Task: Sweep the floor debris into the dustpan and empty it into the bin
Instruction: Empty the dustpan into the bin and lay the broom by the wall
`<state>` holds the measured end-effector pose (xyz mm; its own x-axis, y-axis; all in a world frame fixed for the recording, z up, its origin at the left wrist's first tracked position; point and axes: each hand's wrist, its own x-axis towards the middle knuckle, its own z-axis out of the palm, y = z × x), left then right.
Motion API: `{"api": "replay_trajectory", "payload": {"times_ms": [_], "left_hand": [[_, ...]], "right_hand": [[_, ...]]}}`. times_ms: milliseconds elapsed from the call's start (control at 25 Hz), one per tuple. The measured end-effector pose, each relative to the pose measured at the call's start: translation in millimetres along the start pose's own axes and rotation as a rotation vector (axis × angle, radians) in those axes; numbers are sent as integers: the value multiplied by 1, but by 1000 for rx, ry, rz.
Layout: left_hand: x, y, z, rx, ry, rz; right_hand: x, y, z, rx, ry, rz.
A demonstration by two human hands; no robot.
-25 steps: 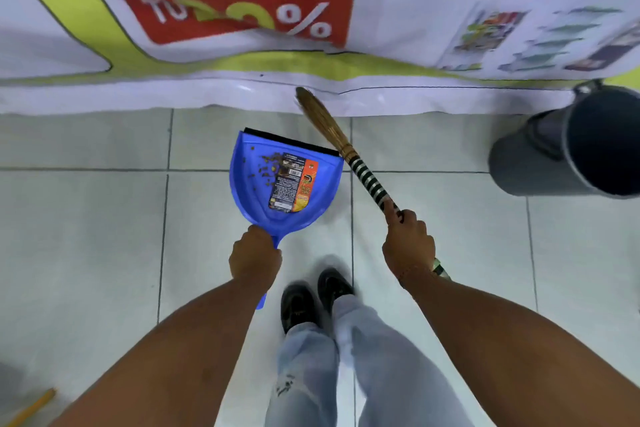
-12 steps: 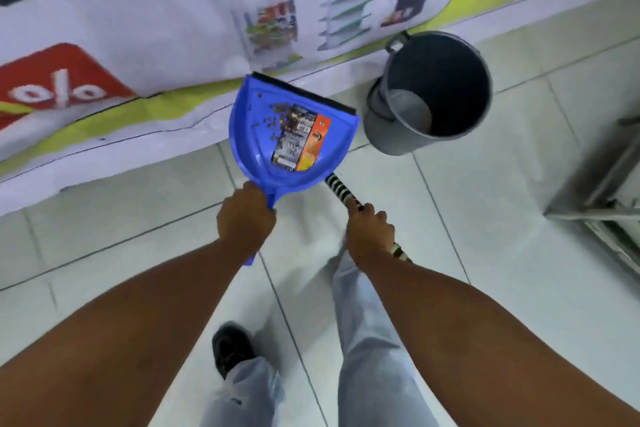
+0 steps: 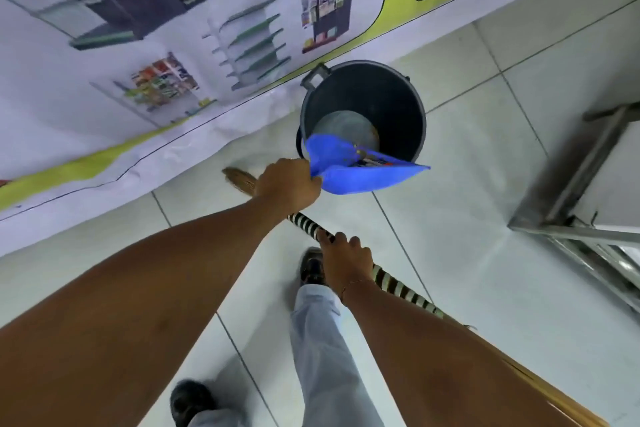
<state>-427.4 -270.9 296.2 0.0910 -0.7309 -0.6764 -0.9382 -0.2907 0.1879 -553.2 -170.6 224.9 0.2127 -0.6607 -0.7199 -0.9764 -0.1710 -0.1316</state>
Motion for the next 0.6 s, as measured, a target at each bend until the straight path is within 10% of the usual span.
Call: {"api": "replay_trajectory", "payload": {"times_ms": [360, 600], "left_hand": [[59, 29, -17, -912, -497, -375], [23, -45, 7, -299, 103, 40]], "right_hand": [[25, 14, -25, -8, -25, -64], [21, -9, -35, -25, -4, -76]]}}
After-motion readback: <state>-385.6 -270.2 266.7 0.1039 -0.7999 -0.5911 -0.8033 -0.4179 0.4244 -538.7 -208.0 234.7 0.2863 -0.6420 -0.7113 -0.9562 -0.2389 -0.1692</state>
